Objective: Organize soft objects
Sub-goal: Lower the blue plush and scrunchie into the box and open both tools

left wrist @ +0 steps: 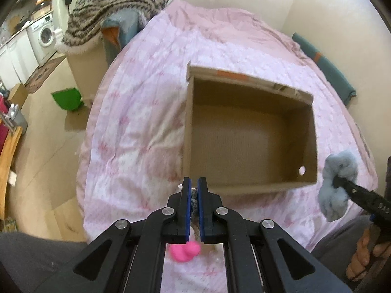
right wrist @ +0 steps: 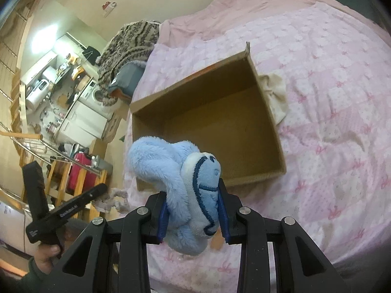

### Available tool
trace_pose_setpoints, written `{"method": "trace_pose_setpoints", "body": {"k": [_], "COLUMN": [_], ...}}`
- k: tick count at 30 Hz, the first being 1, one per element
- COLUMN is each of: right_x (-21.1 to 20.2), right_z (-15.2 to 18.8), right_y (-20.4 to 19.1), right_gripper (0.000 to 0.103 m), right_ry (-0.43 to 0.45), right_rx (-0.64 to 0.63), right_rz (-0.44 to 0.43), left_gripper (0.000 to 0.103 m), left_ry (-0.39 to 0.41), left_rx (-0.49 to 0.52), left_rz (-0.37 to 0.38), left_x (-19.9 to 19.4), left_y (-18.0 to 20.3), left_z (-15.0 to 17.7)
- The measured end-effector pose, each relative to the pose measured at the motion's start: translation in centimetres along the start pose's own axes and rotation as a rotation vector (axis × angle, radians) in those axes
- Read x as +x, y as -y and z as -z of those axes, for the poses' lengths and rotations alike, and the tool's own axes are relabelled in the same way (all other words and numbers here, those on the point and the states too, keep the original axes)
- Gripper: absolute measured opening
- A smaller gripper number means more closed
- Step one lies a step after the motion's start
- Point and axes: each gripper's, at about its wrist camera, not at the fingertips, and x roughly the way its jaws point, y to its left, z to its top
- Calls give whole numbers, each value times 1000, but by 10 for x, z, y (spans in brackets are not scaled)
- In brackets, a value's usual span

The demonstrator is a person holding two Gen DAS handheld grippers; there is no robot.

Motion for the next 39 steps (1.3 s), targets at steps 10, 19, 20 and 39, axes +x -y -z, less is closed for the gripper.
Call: {"method": "trace_pose_setpoints", "body": {"k": [10,19,20,39], "right_x": [23,65,68,109], "right_z": [-43,-38,-38,-34], "right_y": [-4,19,19,25], "right_gripper": [35,36,36,40], "right_ry": [102,64,56,-40], "right_rx": [-110,-92,-94,-133], "right_rz": [40,122,121,243], "left_gripper": [5,5,5,5], "left_ry": [54,71,86,89], "left_rx": [92,102,113,136], "left_rz": [3,26,24,4], "left_x": [37,81,83,113], "left_y": [34,40,43,44], "left_z": [-42,-45,-44,-32]}}
